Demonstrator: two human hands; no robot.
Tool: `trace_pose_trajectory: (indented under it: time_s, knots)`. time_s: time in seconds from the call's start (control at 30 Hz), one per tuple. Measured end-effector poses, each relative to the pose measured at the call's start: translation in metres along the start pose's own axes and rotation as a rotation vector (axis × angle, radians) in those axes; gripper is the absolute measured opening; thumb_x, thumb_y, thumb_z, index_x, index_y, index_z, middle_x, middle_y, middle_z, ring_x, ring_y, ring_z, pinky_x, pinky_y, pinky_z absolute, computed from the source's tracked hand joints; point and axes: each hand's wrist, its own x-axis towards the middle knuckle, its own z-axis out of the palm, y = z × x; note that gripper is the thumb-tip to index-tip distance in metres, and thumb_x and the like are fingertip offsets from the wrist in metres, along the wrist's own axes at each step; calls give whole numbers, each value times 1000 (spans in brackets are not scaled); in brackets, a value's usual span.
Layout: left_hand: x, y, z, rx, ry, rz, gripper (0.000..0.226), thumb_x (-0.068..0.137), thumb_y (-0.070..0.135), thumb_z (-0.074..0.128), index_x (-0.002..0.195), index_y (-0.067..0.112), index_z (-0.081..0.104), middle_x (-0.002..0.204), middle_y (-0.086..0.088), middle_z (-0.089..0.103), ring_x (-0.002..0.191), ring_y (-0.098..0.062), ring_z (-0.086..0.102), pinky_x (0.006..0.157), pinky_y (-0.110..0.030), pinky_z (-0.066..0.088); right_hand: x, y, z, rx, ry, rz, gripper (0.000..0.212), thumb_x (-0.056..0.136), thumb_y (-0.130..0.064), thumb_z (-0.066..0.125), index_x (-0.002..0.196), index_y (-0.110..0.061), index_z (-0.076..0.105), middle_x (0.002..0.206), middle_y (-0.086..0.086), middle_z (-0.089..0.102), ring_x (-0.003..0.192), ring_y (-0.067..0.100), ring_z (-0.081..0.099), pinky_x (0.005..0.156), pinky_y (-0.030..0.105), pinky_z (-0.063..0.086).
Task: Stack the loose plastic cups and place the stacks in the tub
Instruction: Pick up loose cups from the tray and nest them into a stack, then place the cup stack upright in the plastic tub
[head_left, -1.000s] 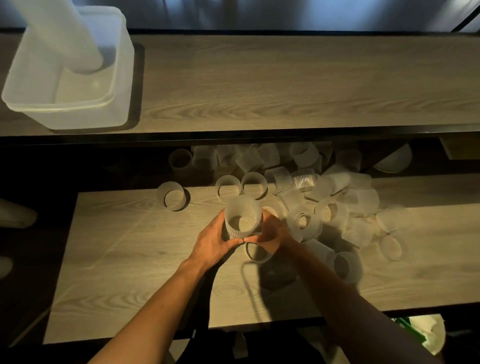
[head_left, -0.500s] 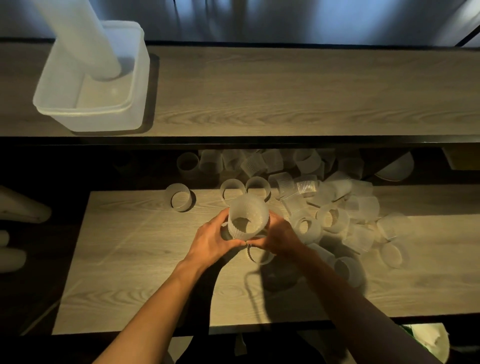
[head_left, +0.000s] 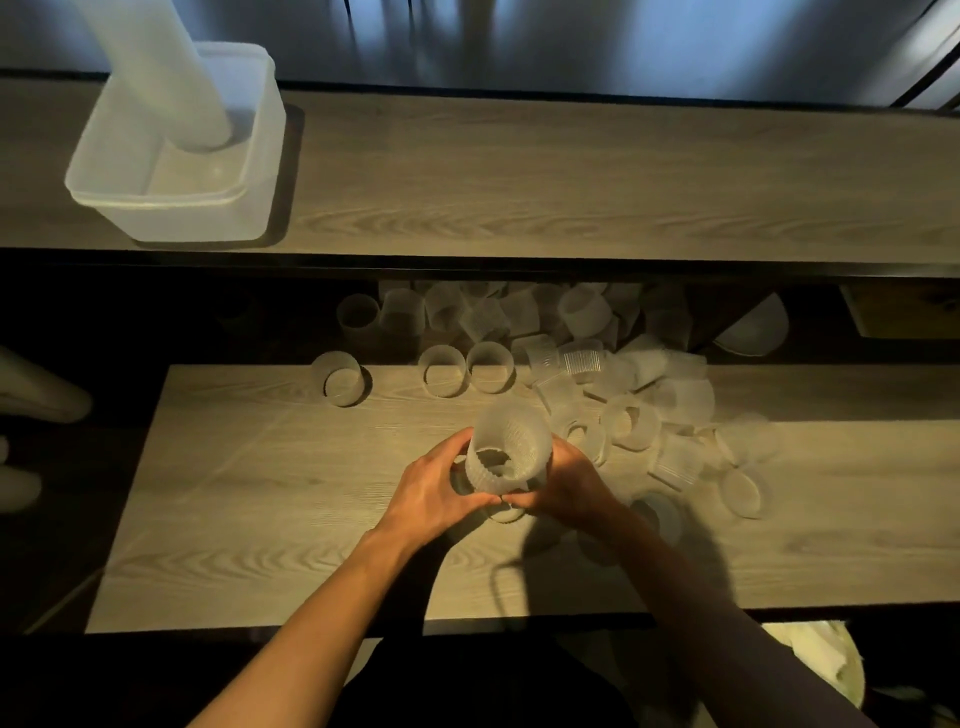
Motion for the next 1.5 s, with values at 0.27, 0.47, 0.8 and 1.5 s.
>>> trace_pose_trajectory:
  time_s: [0.27,0.47,0.8,1.5]
  knots:
    - [-9,-1,15,-17,21,-3,91,64,48,91,141,32,46,127,15,60,106,-2,56,88,-17,48,-8,13,8,-48,91,-174,85,70,-50,83,125,8,55,110,21,68,99,27,67,88,29,56]
    - [-16,-3,27,4,35,23,91,65,49,90,142,32,45,129,19,57,112,1,53,96,-22,48,-20,25,12,-62,126,-181,88,79,-66,71,124,9,59,115,21,66,107,27,62,95,33,54]
    - [-23,-13,49,49,34,-37,87,68,49,87,142,35,43,127,21,56,113,2,52,94,-22,45,-26,37,27,39,55,-212,68,78,-42,86,118,9,62,113,23,63,105,34,64,91,41,55]
    - [-30,-28,29,-52,124,-203,94,57,61,88,136,31,47,108,28,52,108,-3,54,90,-24,48,9,-14,26,65,-305,263,82,63,-56,89,132,-31,54,125,-4,63,115,12,59,99,43,53]
